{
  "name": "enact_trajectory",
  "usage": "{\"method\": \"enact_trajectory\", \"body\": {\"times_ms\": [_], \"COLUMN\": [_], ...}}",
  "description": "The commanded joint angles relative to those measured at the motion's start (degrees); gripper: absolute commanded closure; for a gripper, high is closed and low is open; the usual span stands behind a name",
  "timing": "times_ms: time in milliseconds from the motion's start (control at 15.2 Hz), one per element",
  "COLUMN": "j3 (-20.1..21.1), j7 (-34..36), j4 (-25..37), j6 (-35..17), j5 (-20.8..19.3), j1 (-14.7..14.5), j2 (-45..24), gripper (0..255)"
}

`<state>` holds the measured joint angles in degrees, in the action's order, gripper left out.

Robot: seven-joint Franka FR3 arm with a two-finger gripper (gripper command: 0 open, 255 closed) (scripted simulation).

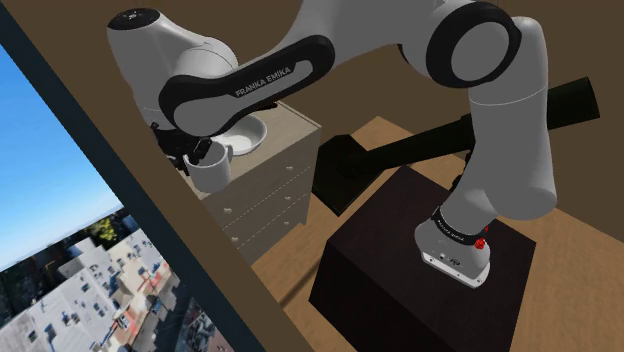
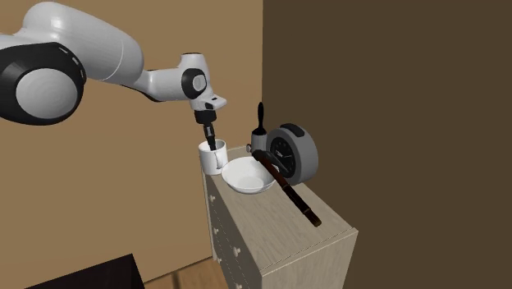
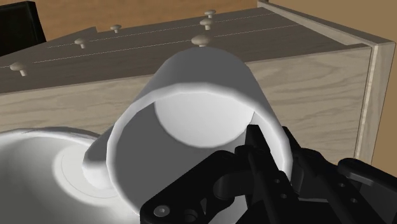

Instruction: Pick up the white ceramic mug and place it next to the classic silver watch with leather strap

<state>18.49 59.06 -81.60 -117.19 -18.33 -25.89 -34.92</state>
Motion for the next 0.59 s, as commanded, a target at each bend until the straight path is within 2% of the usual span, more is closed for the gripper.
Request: {"method": "enact_trajectory", "body": {"times_ms": [0,330,528], "j3": [0.0,0.0,0.6], "j7": [0.0,0.0,-0.6], "j4": [0.0,0.0,2.3], "j6": [0.0,0.0,4.4], "j5": [0.0,0.0,0.9], "j1": [0.0,0.0,-0.2], "j2": [0.0,0.0,2.2], "gripper": [0,0,0]}}
